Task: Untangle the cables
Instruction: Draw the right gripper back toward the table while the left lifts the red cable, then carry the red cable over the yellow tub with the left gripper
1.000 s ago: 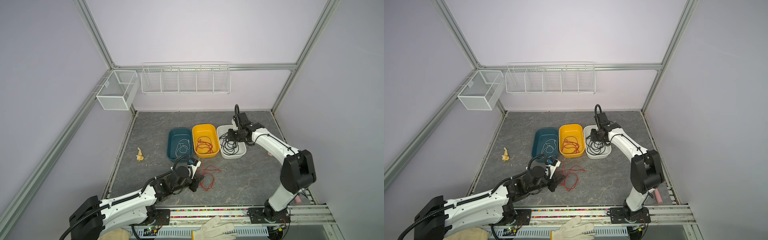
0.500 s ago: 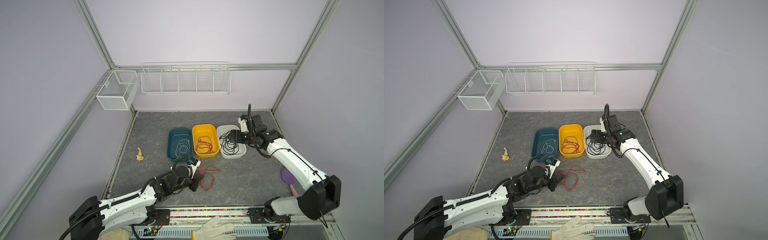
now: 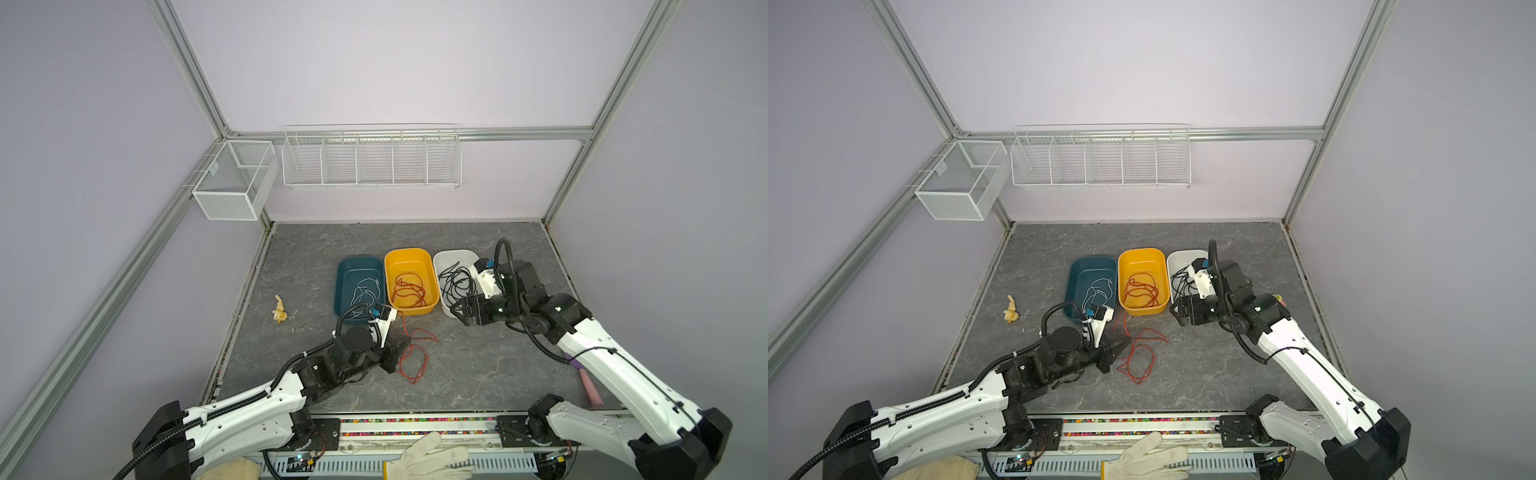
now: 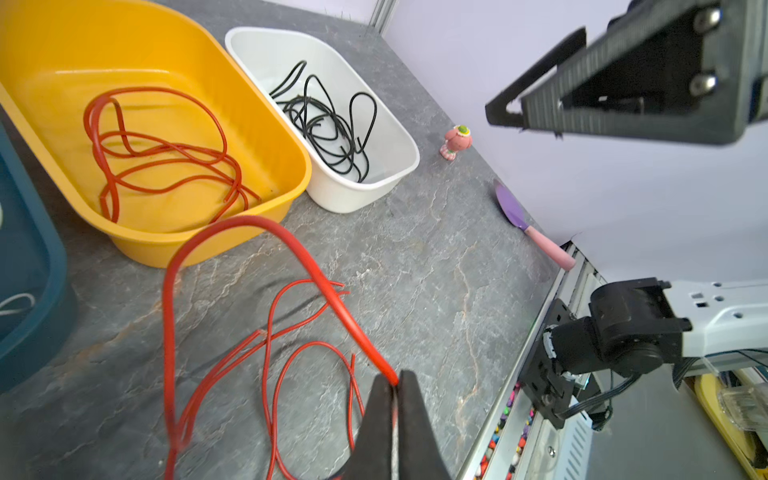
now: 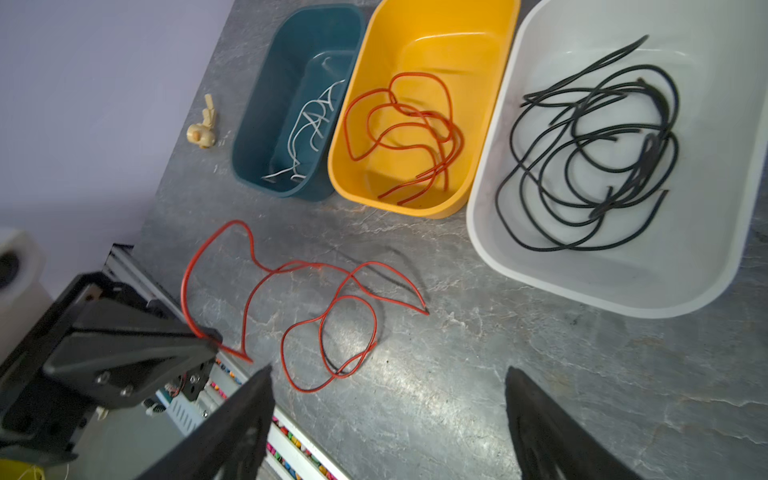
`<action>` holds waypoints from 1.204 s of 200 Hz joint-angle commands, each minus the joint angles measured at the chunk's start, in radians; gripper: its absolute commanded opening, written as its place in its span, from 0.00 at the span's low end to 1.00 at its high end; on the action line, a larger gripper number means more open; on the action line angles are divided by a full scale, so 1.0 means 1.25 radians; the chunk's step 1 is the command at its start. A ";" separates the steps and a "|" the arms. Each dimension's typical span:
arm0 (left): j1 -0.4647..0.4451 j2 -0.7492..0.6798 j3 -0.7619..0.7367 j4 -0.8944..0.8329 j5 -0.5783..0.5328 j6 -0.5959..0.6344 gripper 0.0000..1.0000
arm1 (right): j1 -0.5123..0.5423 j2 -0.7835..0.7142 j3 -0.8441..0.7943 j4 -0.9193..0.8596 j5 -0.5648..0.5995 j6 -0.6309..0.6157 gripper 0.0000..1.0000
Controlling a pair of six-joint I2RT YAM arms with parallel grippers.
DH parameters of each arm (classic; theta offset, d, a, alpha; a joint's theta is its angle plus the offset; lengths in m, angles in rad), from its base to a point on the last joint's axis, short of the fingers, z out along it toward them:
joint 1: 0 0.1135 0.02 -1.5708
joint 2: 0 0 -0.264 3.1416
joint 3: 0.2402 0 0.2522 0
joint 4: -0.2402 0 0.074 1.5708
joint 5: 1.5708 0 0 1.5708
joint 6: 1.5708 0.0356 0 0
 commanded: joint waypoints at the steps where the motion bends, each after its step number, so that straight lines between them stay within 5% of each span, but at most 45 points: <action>1: -0.003 -0.019 0.039 -0.002 -0.029 -0.021 0.00 | 0.030 -0.040 -0.034 -0.032 -0.014 -0.010 0.88; 82: -0.007 -0.029 0.183 -0.108 -0.022 -0.035 0.00 | 0.159 -0.065 -0.124 0.004 0.034 0.016 0.88; 241: -0.010 0.029 0.409 -0.233 0.000 0.029 0.00 | 0.175 -0.136 -0.296 0.157 0.018 0.061 0.88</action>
